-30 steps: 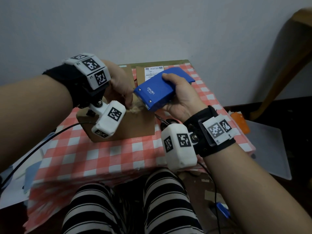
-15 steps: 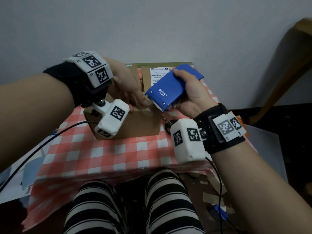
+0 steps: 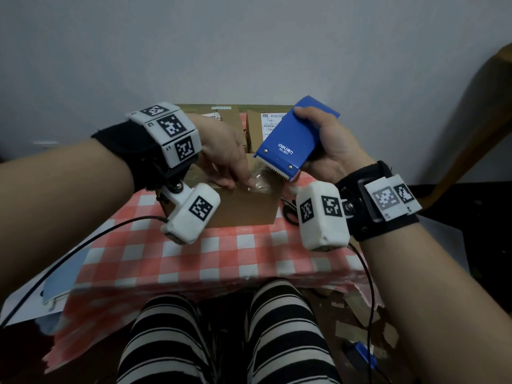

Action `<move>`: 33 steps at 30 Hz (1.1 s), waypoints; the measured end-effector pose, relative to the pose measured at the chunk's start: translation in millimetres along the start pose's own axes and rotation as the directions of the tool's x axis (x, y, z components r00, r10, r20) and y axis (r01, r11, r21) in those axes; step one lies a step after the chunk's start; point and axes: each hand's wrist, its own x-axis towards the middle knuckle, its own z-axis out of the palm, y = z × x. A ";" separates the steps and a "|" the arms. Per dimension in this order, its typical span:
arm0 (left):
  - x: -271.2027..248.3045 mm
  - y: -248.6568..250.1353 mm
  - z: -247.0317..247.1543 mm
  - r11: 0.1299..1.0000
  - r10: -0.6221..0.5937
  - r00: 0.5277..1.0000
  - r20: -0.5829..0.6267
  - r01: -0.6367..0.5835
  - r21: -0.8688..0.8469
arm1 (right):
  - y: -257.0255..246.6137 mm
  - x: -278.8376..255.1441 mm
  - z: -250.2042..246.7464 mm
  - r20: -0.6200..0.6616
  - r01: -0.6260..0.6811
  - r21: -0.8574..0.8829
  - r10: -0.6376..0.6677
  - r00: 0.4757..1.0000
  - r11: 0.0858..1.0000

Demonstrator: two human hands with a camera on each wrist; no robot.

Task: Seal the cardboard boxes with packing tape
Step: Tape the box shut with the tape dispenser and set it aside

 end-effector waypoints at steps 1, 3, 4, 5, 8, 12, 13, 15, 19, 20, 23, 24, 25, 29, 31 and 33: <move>0.4 -1.3 -0.2 1.000 0.010 1.000 -0.007 -0.010 -0.006 | -0.2 0.3 0.4 0.010 -0.001 -0.005 0.001 1.000 1.000; 0.5 -3.7 -0.9 0.999 0.034 0.999 -0.018 -0.034 -0.016 | -0.5 1.1 1.0 0.024 0.001 -0.015 -0.001 1.000 1.000; 0.3 -4.3 -1.1 0.999 0.045 0.999 -0.018 -0.046 -0.018 | -0.6 1.4 1.3 0.030 0.003 -0.021 -0.003 1.000 1.000; -0.7 -4.6 -1.3 0.998 0.056 0.998 -0.011 -0.056 -0.021 | -0.6 1.3 1.8 0.037 0.004 -0.025 -0.003 0.999 1.000; -3.4 -4.7 -0.7 0.996 0.084 0.996 0.027 -0.083 -0.032 | -1.4 1.3 2.9 0.069 0.000 -0.014 0.001 0.998 1.000; -0.9 -9.9 0.4 0.990 0.130 0.991 0.021 -0.128 -0.058 | -2.2 1.3 3.8 0.108 -0.007 0.019 0.005 0.994 1.000; -0.1 -11.2 0.9 0.989 0.140 0.990 0.008 -0.139 -0.058 | -2.3 0.9 4.1 0.117 -0.006 0.024 0.004 0.993 1.000; 0.6 -13.5 2.3 0.986 0.157 0.988 -0.013 -0.158 -0.061 | -1.9 0.8 4.9 0.132 -0.004 0.028 0.000 0.991 1.000; 1.3 -14.5 3.4 0.981 0.174 0.983 -0.055 -0.178 -0.077 | -1.3 2.9 5.5 0.138 0.012 0.015 -0.014 0.990 1.000; 1.8 -14.4 3.5 0.980 0.172 0.983 -0.068 -0.177 -0.086 | -1.4 3.6 5.2 0.139 0.013 0.013 -0.015 0.990 1.000; 4.4 -14.7 2.1 0.981 0.168 0.981 -0.094 -0.176 -0.082 | -2.9 5.1 3.4 0.143 0.008 0.023 -0.012 0.990 1.000; 4.9 -14.9 1.9 0.980 0.173 0.981 -0.092 -0.180 -0.080 | -3.6 5.6 2.5 0.145 0.005 0.028 -0.009 0.989 1.000; 4.9 -15.2 1.7 0.979 0.179 0.980 -0.088 -0.187 -0.086 | -4.4 5.9 1.7 0.145 0.002 0.035 -0.007 0.989 0.999; 1.8 -15.2 -0.5 0.970 0.203 0.976 -0.072 -0.211 -0.123 | -7.4 6.6 -0.8 0.142 0.000 0.051 -0.007 0.990 0.999; -1.3 -12.8 -2.6 0.974 0.206 0.974 -0.095 -0.213 -0.073 | -8.2 6.2 -0.5 0.143 -0.001 0.054 -0.006 0.990 0.999; -4.5 -10.5 -4.4 0.975 0.220 0.966 -0.139 -0.222 0.001 | -9.0 6.2 -0.2 0.144 -0.001 0.056 -0.007 0.989 0.998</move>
